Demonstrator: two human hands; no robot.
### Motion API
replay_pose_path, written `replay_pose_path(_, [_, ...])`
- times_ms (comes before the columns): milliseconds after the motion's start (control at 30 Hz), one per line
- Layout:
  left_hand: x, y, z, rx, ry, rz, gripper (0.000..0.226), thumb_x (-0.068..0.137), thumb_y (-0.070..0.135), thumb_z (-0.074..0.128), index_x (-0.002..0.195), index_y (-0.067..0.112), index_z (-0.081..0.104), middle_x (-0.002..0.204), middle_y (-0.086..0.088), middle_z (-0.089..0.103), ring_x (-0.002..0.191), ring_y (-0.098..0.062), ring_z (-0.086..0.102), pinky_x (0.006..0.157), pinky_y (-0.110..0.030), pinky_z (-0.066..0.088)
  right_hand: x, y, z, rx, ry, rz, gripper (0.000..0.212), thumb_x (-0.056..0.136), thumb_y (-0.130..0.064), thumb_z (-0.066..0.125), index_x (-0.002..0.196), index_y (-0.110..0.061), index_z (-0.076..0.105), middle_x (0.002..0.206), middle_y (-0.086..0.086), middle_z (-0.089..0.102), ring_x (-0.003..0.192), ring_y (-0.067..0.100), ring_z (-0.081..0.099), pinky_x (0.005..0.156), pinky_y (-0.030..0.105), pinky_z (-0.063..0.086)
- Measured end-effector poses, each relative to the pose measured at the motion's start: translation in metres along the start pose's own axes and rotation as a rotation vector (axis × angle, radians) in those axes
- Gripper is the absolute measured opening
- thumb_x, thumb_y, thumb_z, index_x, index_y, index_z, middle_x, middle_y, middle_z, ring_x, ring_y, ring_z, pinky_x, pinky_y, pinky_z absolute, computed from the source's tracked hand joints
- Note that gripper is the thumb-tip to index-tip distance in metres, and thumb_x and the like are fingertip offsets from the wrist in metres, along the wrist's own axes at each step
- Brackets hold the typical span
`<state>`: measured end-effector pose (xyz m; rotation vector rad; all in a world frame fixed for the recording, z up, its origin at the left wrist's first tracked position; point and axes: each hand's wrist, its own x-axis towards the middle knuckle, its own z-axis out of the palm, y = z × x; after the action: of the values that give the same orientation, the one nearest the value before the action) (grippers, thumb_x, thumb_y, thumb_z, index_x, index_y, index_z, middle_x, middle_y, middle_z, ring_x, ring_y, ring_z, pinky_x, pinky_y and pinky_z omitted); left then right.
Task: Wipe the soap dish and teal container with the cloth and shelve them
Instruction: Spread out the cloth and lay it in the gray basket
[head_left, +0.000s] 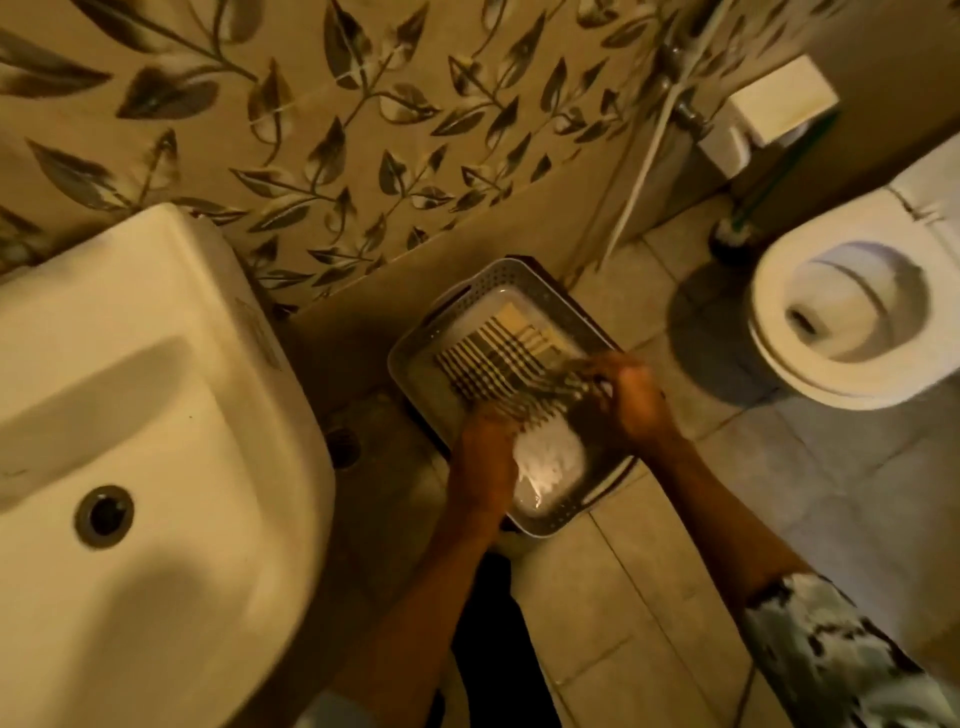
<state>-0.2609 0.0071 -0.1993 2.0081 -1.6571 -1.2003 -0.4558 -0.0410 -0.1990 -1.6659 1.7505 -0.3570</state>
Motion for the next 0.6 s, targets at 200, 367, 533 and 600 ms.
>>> replay_pose_path(200, [0.001,-0.046,0.053,0.438,-0.271,0.033,0.007,0.077,0.018,0.062,0.079,0.021,0.068,0.095,-0.004,0.066,0.103,-0.026,0.054,0.096,-0.044,0.039,-0.019,0.051,0.052,-0.234,-0.278,0.178,0.029,0.084,-0.019,0.065,0.112,-0.01,0.06,0.117,0.012,0.063,0.103,0.025,0.059,0.091,0.034,0.047])
replay_pose_path(367, [0.001,-0.041,0.043,0.355,-0.338,-0.001,0.021,0.072,0.01,0.067,0.092,0.014,0.07,0.108,-0.013,0.065,0.111,-0.032,0.053,0.101,-0.046,0.04,-0.013,0.043,0.053,-0.468,-0.321,0.158,0.038,0.083,-0.026,0.064,0.118,-0.012,0.058,0.129,0.013,0.056,0.128,0.034,0.041,0.108,0.051,0.031])
replay_pose_path(533, [0.001,-0.03,0.036,0.388,-0.242,0.101,0.024,0.078,0.008,0.061,0.102,0.012,0.064,0.115,-0.011,0.062,0.116,-0.03,0.05,0.106,-0.044,0.031,-0.015,0.026,0.065,-0.399,-0.307,0.166,0.027,0.089,-0.022,0.058,0.113,-0.01,0.061,0.122,0.016,0.06,0.117,0.032,0.052,0.105,0.046,0.042])
replay_pose_path(600, [0.001,-0.029,0.034,0.41,-0.263,0.105,0.028,0.079,0.009,0.059,0.107,0.011,0.061,0.12,-0.01,0.059,0.122,-0.029,0.045,0.11,-0.043,0.025,-0.019,0.021,0.072,-0.435,-0.406,0.187,0.032,0.089,-0.029,0.059,0.116,-0.013,0.06,0.122,0.015,0.061,0.114,0.032,0.055,0.101,0.042,0.044])
